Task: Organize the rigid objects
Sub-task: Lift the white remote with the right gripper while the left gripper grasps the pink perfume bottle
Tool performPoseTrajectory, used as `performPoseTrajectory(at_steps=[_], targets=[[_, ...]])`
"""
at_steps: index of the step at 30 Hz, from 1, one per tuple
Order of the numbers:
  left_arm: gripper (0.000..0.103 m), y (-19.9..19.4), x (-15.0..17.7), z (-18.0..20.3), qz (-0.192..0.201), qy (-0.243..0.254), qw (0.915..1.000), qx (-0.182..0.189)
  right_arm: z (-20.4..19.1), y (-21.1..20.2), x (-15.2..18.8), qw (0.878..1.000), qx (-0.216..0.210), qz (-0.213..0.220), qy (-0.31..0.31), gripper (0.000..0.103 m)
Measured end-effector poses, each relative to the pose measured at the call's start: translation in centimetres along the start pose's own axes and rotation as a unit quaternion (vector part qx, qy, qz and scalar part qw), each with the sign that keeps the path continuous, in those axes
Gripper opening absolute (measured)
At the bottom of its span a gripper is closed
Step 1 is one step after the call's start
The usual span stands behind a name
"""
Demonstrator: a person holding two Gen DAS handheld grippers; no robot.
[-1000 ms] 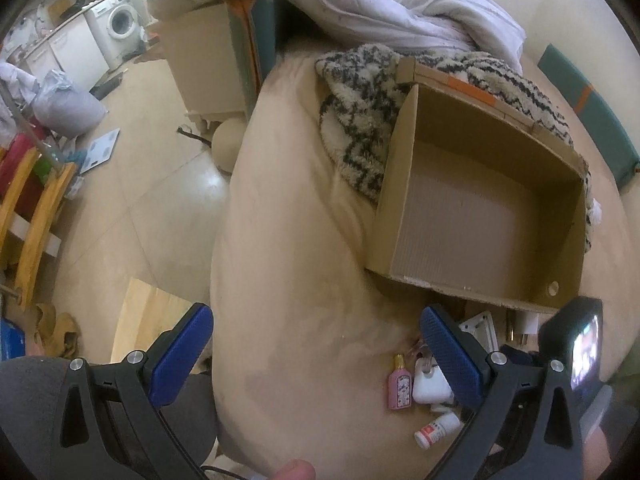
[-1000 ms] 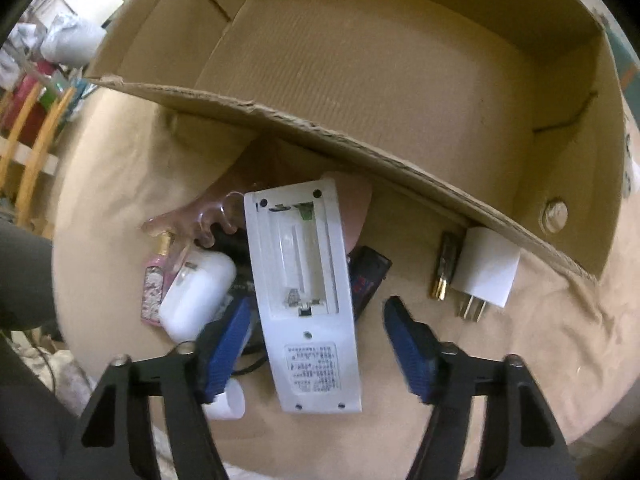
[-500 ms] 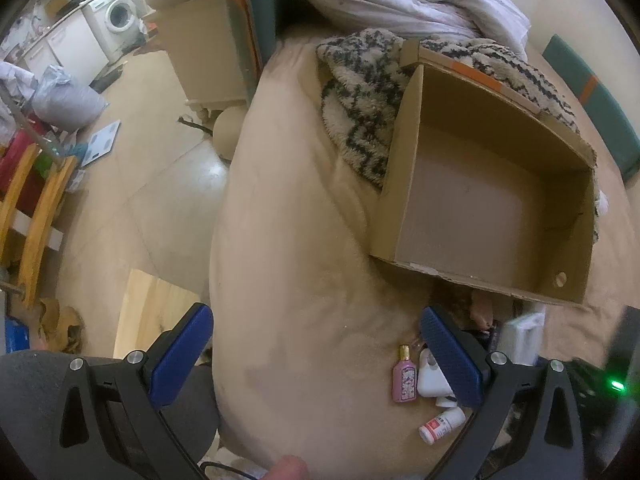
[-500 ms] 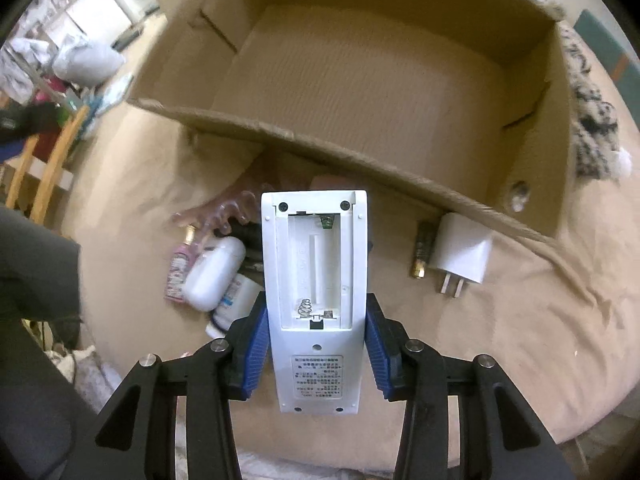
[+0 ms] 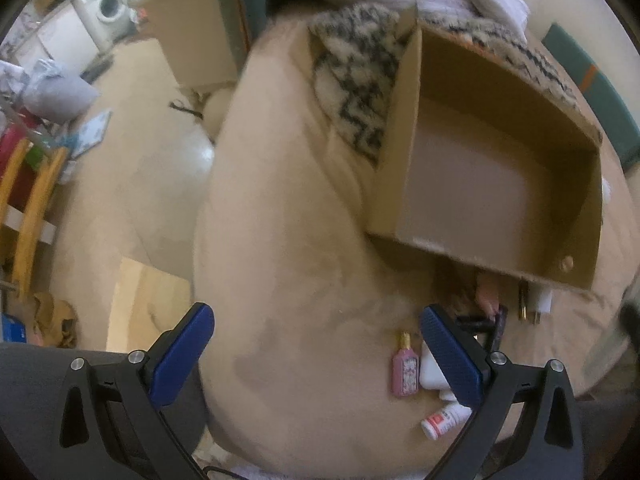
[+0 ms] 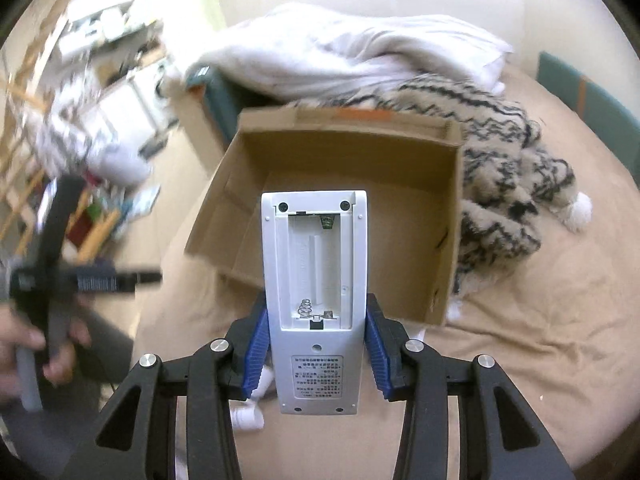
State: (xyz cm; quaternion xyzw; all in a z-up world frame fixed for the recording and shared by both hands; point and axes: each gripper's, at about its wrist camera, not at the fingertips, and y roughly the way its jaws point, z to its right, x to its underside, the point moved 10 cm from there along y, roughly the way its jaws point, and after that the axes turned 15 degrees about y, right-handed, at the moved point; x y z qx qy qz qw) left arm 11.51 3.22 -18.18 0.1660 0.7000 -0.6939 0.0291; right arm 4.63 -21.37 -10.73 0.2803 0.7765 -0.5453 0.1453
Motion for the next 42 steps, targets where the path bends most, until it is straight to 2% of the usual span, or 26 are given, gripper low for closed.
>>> performPoseTrajectory(at_steps=[2,4,5,7,12,19,24,26,29,31,33,34,37,42], targets=[[0.101,1.1,0.6,0.5,-0.018,0.004,0.9998,0.006,0.5,0.4,-0.3,1.000,-0.002,0.007,0.027,0.046],[0.093,1.9,1.0,0.9,-0.031,0.003,0.9994,0.013,1.0,0.7,-0.8,0.999,-0.005,0.012,0.045,0.046],[0.087,2.4,1.3,1.0,-0.037,-0.003,0.9991,0.018,1.2,0.7,-1.2,0.999,-0.007,0.014,0.048,0.046],[0.086,3.3,2.1,1.2,-0.050,-0.019,0.9982,0.028,1.0,0.6,-0.9,0.999,-0.012,0.015,0.049,0.046],[0.069,5.5,3.8,3.2,-0.087,-0.035,0.9944,0.049,0.7,1.0,-0.7,0.999,-0.019,0.007,0.047,0.046],[0.064,7.9,5.5,6.7,-0.126,-0.026,0.9890,0.072,0.6,1.1,-1.0,0.998,-0.030,0.000,0.057,0.046],[0.061,9.6,6.3,8.2,-0.150,-0.008,0.9867,0.062,0.9,1.2,-0.8,0.998,-0.028,-0.008,0.063,0.046],[0.060,9.9,6.4,8.5,-0.154,0.000,0.9869,0.047,0.9,1.3,-0.8,0.997,-0.026,-0.011,0.066,0.046],[0.051,10.0,6.2,8.6,-0.151,0.018,0.9879,0.031,0.9,1.5,-0.8,0.997,-0.025,-0.014,0.067,0.046],[0.042,10.0,6.0,8.9,-0.145,0.025,0.9887,0.026,0.8,1.6,-0.7,0.998,-0.023,-0.016,0.064,0.046],[0.026,9.9,5.8,8.9,-0.140,0.030,0.9894,0.021,0.8,1.8,-0.6,0.998,-0.018,-0.019,0.062,0.046],[0.023,9.8,5.7,9.0,-0.137,0.032,0.9898,0.024,0.9,1.9,-0.5,0.998,-0.016,-0.020,0.061,0.046],[0.023,9.6,5.4,8.9,-0.129,0.026,0.9907,0.032,1.2,1.9,-0.5,0.998,-0.012,-0.021,0.063,0.046],[0.023,9.1,6.0,6.2,-0.126,0.008,0.9919,0.015,1.8,2.0,-0.6,0.997,-0.004,-0.020,0.069,0.046]])
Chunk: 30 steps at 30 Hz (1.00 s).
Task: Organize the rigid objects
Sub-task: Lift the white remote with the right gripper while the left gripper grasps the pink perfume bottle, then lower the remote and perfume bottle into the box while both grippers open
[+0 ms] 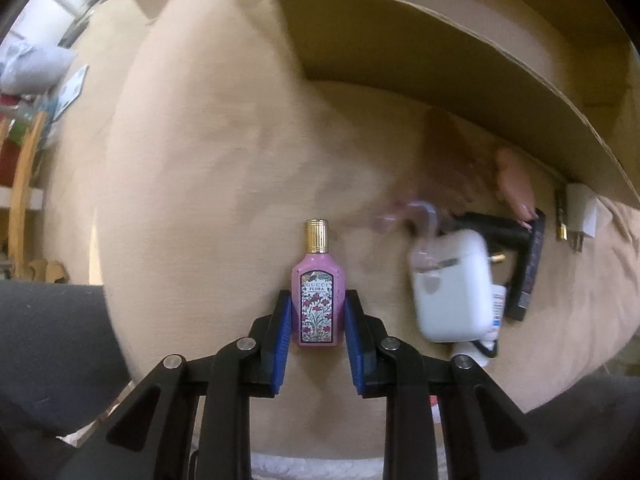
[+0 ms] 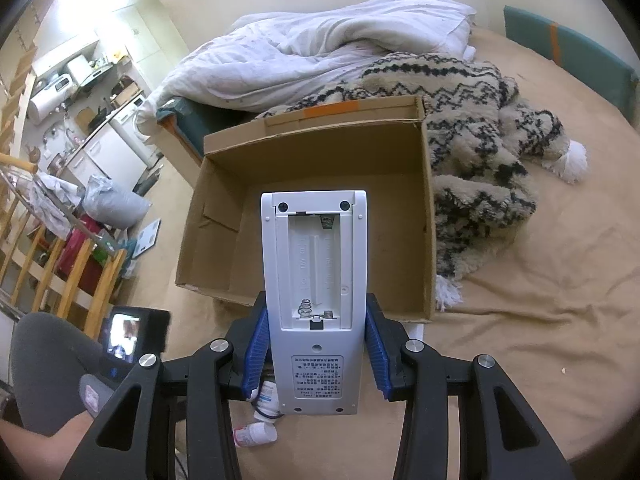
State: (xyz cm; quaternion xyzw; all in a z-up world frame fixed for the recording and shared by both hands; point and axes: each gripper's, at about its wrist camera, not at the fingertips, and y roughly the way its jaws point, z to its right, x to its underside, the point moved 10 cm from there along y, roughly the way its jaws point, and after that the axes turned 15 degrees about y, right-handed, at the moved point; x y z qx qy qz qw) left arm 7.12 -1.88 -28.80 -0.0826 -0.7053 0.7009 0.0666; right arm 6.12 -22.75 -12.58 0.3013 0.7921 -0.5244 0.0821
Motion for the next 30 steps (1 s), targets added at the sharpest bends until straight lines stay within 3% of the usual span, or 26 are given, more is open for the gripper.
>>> performPoseTrajectory(at_steps=[4,15,26,30], targets=[[0.023,-0.1,0.2,-2.7,0.003,-0.026,0.9996,-0.005,0.3,0.1,0.0,1.000,0.007,0.000,-0.001,0.046],[0.023,-6.2,-0.2,-7.4,0.064,-0.046,0.9968,-0.018,1.0,0.0,0.4,1.000,0.025,0.004,-0.004,0.046],[0.023,-12.8,-0.9,-5.6,0.130,-0.027,0.9906,-0.031,0.5,-0.8,0.5,1.000,0.019,0.016,-0.014,0.046],[0.023,-14.7,-3.1,-5.1,0.165,-0.011,0.9854,-0.042,0.5,-1.1,-0.3,1.000,0.011,0.027,-0.008,0.046]])
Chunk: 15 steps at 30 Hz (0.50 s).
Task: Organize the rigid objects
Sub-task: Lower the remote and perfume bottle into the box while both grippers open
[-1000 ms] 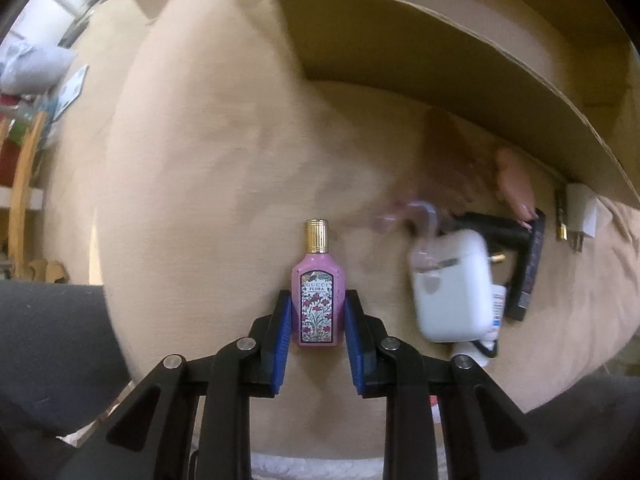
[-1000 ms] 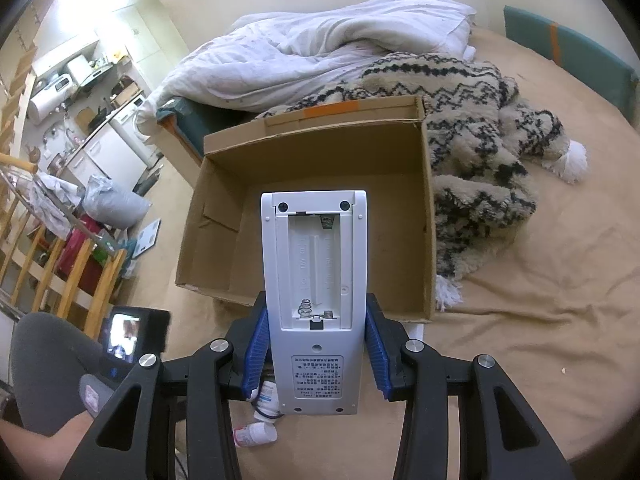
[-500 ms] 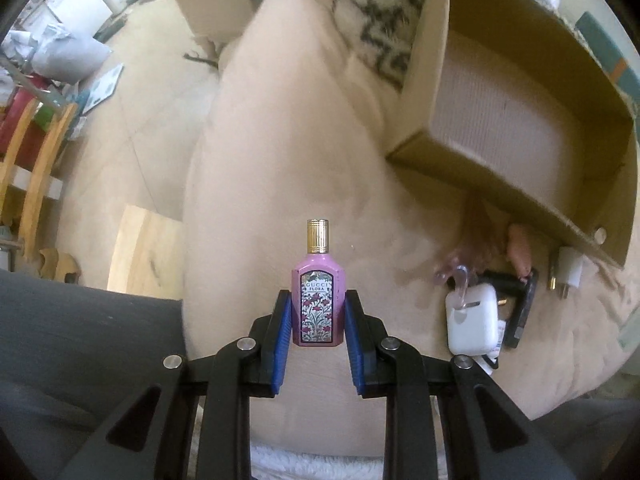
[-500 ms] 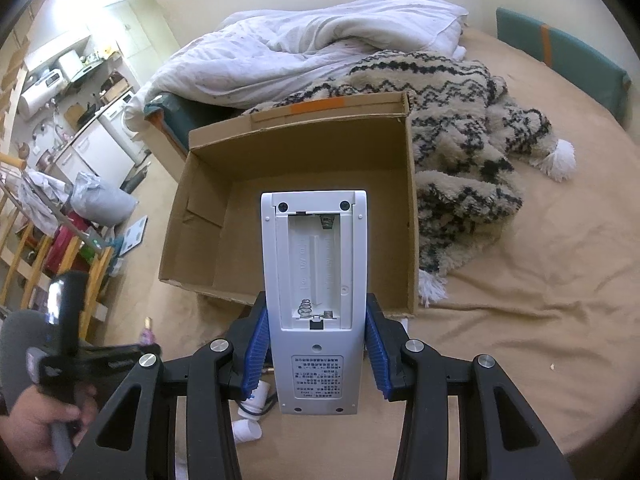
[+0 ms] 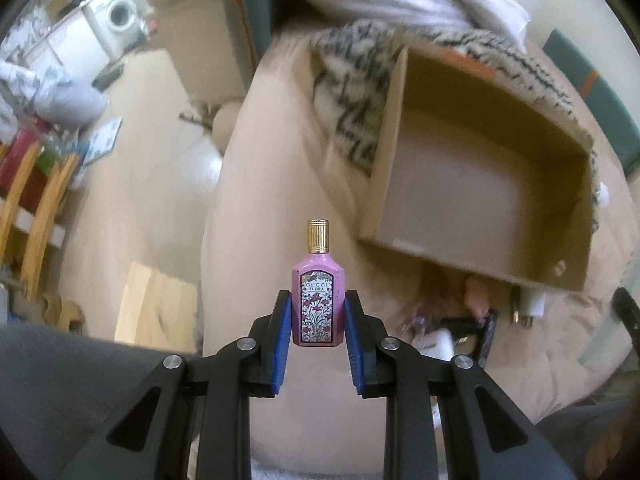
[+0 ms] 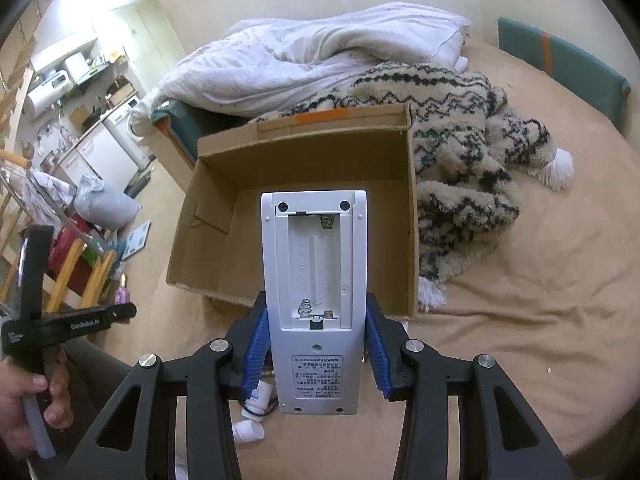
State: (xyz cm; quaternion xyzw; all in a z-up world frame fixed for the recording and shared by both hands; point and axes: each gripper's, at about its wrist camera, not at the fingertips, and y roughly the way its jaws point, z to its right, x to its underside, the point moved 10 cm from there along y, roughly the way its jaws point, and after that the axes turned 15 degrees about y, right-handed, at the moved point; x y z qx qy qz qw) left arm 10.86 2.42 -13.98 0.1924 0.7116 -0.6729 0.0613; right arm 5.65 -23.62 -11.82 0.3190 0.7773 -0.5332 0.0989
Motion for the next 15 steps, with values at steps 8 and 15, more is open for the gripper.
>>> performPoseTrajectory(at_steps=[8,15], targets=[[0.023,-1.4,-5.4,0.7,0.055,0.029,0.9979,-0.014,-0.3,-0.6,-3.1,0.999,-0.018,0.031,0.005,0.046],[0.023,-1.2,-8.8,2.3,0.075,0.052,0.9958,-0.012,-0.3,0.8,-5.7,0.999,-0.030,0.035,0.015,0.046]])
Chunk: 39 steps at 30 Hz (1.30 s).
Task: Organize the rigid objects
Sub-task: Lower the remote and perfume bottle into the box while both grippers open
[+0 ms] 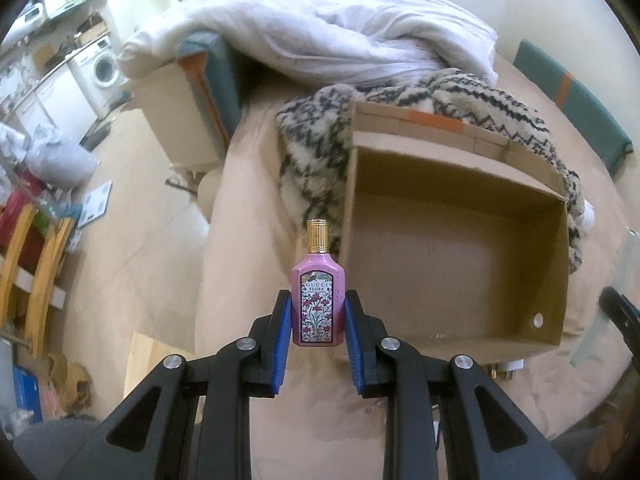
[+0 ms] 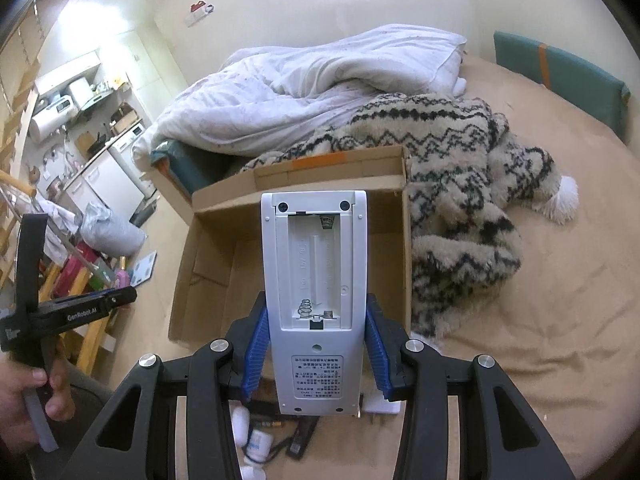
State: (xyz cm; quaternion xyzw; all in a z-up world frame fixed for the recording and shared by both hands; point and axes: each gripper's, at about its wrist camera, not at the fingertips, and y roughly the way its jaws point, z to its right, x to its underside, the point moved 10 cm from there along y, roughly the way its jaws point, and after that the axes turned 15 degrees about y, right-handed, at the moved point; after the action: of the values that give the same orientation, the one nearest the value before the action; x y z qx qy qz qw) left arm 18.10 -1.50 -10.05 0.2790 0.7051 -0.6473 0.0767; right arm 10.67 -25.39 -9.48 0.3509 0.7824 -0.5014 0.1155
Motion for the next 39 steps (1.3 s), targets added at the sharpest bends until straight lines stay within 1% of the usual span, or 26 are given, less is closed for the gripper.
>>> performPoseTrajectory(at_steps=[5,7,12,17,22,27,29,32,33,35,39], targets=[[0.023,1.2,-2.2,2.2,0.006,0.028,0.9996,0.006,0.0,2.2,-1.4,1.000,-0.008,-0.011,0.013,0.046],[0.023,1.9,-3.0,3.3,0.008,0.040,0.9991,0.009,0.1,3.2,-1.7,1.000,-0.005,-0.018,0.017,0.046],[0.023,4.1,-3.7,5.1,-0.001,0.058,0.9982,0.015,0.0,5.6,-2.2,0.999,0.006,-0.035,0.017,0.046],[0.023,6.8,-3.5,6.3,-0.015,0.066,0.9976,0.018,-0.2,8.1,-1.6,0.998,0.024,-0.055,-0.002,0.046],[0.023,9.4,-2.7,6.8,-0.029,0.058,0.9974,0.031,0.1,10.6,0.2,0.995,0.048,-0.090,-0.016,0.046],[0.023,10.8,-1.9,6.9,-0.043,0.061,0.9967,0.031,0.6,11.9,1.8,0.990,0.073,-0.113,-0.033,0.046],[0.023,11.1,-1.7,7.1,-0.047,0.061,0.9965,0.032,0.9,12.1,2.1,0.989,0.085,-0.114,-0.040,0.046],[0.023,11.5,-1.6,7.2,-0.050,0.068,0.9960,0.029,1.8,12.4,2.4,0.985,0.125,-0.102,-0.063,0.046],[0.023,11.6,-1.6,7.2,-0.049,0.070,0.9960,0.026,2.1,12.5,2.4,0.984,0.132,-0.102,-0.065,0.046],[0.023,11.9,-1.7,7.0,-0.049,0.073,0.9959,0.019,2.4,12.6,2.4,0.984,0.133,-0.106,-0.058,0.046],[0.023,12.2,-1.6,6.9,-0.055,0.069,0.9959,0.021,2.3,12.8,2.2,0.983,0.136,-0.105,-0.062,0.046]])
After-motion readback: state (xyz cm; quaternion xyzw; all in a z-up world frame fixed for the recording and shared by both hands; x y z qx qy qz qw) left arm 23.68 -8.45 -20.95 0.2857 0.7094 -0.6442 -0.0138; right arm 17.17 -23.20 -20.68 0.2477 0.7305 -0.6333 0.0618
